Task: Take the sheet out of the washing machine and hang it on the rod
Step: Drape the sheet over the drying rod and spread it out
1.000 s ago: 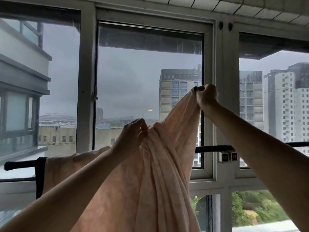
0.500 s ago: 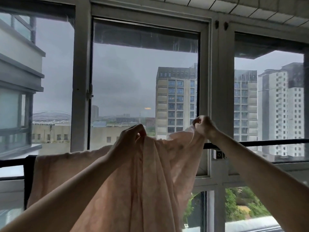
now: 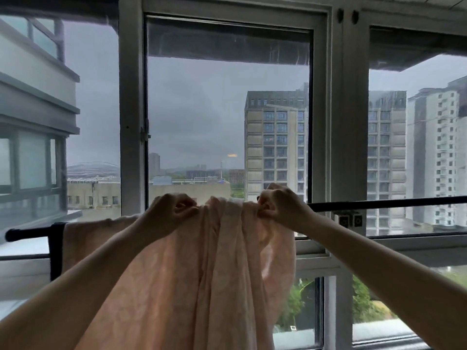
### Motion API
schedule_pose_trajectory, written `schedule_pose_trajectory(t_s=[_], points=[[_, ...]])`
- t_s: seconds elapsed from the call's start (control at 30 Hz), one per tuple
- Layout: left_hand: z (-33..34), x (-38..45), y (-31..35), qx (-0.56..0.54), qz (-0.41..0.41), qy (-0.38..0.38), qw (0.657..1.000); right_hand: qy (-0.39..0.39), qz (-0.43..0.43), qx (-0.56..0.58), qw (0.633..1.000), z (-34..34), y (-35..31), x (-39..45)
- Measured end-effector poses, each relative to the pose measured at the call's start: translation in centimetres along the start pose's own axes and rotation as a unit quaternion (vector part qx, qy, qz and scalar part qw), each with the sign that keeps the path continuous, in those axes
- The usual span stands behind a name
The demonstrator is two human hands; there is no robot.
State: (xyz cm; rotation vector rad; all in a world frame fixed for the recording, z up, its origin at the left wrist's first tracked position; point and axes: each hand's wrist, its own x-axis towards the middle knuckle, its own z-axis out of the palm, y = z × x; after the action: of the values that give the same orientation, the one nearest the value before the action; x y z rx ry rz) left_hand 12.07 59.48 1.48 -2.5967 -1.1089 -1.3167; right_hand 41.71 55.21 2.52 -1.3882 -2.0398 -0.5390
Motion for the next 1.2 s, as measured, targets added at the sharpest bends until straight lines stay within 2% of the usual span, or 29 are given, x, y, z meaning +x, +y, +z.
schedule_pose_trajectory(t_s=[0.13,0.27,0.47,0.57,0.7,0.93,1.03,1.2], points=[[-1.2,-0.6,-0.7,-0.009,-0.016,-0.01,1.0,0.081,-0.006,0.078,0.994,1.3,-1.1,-0.2],[-2.2,-0.7,-0.7,-0.014,-0.02,-0.048,0.999,0.12,-0.001,0.085,0.989,2.2,-2.0,-0.1],[-2.7,-1.3,-1.3,0.003,-0.009,-0.031,0.999,0.182,0.072,0.087,0.977,0.8,-1.8,1.3],[-2.5,-1.4,-1.2,0.005,-0.008,-0.015,1.0,0.193,0.082,0.082,0.974,-0.3,-1.3,2.2],[-1.6,-1.0,-1.0,-0.004,-0.019,0.045,0.999,0.22,0.127,0.067,0.965,-1.5,-0.1,2.9],[-0.9,-0.9,-1.8,0.038,-0.054,0.132,0.989,0.279,0.263,0.089,0.919,-5.2,4.0,3.9],[-0.7,-0.8,-1.5,0.049,-0.059,0.14,0.987,0.284,0.294,0.081,0.909,-6.7,5.5,3.6],[-0.2,-0.4,-0.8,0.053,-0.051,0.14,0.987,0.283,0.29,0.055,0.912,-7.7,7.6,3.8]])
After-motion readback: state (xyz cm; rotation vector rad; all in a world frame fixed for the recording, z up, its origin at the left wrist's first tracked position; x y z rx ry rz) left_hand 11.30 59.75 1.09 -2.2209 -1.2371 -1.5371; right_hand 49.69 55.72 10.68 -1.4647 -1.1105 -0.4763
